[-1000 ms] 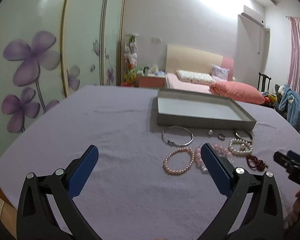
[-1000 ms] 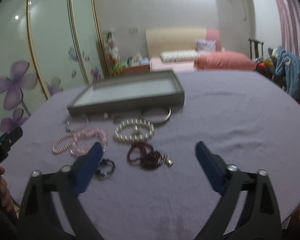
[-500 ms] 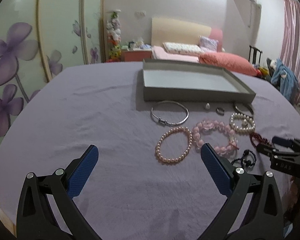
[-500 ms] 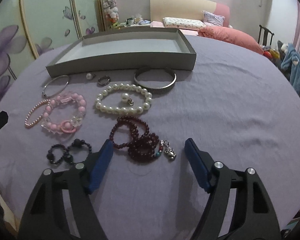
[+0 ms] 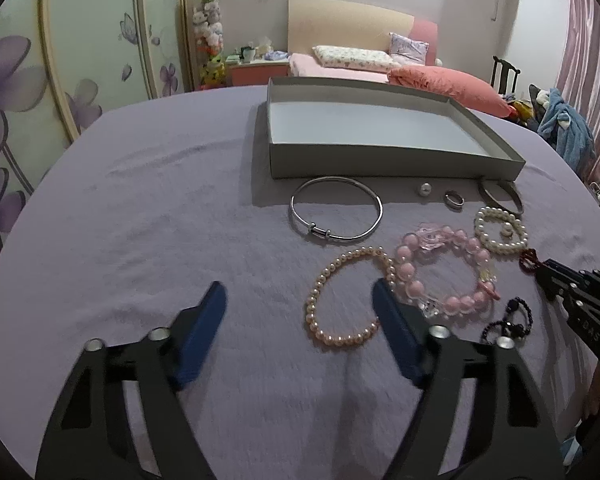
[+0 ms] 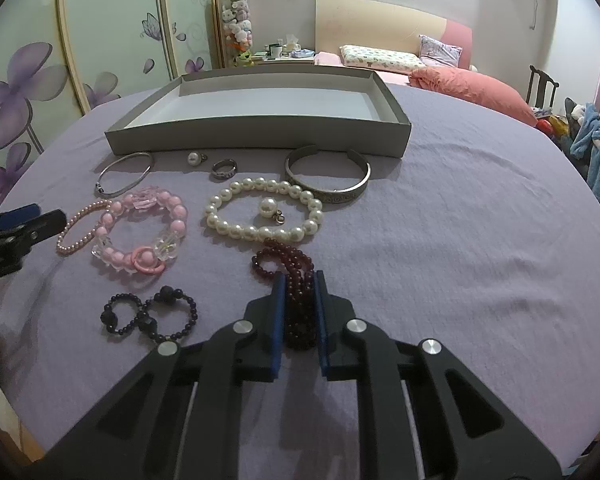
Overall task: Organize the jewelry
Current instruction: 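Grasp the pink pearl bracelet with the left tool while the right tool grasps the dark red bead bracelet, then carry both bracelets into the grey tray and open both tools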
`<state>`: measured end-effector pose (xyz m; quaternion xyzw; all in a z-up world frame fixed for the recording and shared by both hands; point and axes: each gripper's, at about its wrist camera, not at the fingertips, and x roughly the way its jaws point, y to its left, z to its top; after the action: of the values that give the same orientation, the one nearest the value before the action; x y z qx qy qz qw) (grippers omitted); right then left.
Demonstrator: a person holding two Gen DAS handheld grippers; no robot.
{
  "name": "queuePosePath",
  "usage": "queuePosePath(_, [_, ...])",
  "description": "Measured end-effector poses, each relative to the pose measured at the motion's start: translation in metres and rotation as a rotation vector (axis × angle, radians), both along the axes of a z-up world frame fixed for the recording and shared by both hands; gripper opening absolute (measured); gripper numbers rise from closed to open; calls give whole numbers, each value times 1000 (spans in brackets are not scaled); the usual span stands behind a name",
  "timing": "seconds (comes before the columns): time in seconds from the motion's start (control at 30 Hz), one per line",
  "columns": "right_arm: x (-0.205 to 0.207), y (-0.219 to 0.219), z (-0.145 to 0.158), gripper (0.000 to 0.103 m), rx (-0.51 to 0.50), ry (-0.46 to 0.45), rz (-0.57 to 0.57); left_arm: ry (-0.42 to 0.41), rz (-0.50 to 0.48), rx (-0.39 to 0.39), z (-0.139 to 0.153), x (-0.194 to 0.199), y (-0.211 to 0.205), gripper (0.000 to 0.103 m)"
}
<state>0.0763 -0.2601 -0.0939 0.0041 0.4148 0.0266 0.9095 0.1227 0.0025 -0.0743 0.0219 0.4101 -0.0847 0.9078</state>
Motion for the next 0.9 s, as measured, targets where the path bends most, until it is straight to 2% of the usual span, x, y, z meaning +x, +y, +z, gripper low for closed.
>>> queuePosePath(0.1, [0,-1,0,14,9,-1,-1,20,-18,16,-6,4,-4,55])
queuePosePath(0.17, [0,-1,-1,14,11,-3,-1,43,-38,19,-9,6,-7,50])
queuePosePath(0.2, [0,-1,0,15,11,-3,-1,38,-42,28,-9,5,-8,47])
queuePosePath(0.23, [0,-1,-1,15,11,-3,-1,39,-51,24,-9,4,-9,41])
queuePosePath(0.3, [0,-1,-1,15,13,-3,-2,36,-50,36,-8,3,-10,36])
queuePosePath(0.4, [-1,-1,-1,14,15,-6,-3,35,-45,39,-8,2,-9,18])
queuePosePath(0.5, [-1,-2,-1,14,21,-8,-7,35,-47,41,-9,0,-9,9])
queuePosePath(0.73, [-5,-8,-1,13,62,-14,-18,14,-60,78,-10,-8,-13,7])
queuePosePath(0.9, [-9,-12,4,12,104,-31,-26,-10,-27,39,-4,-10,-3,6])
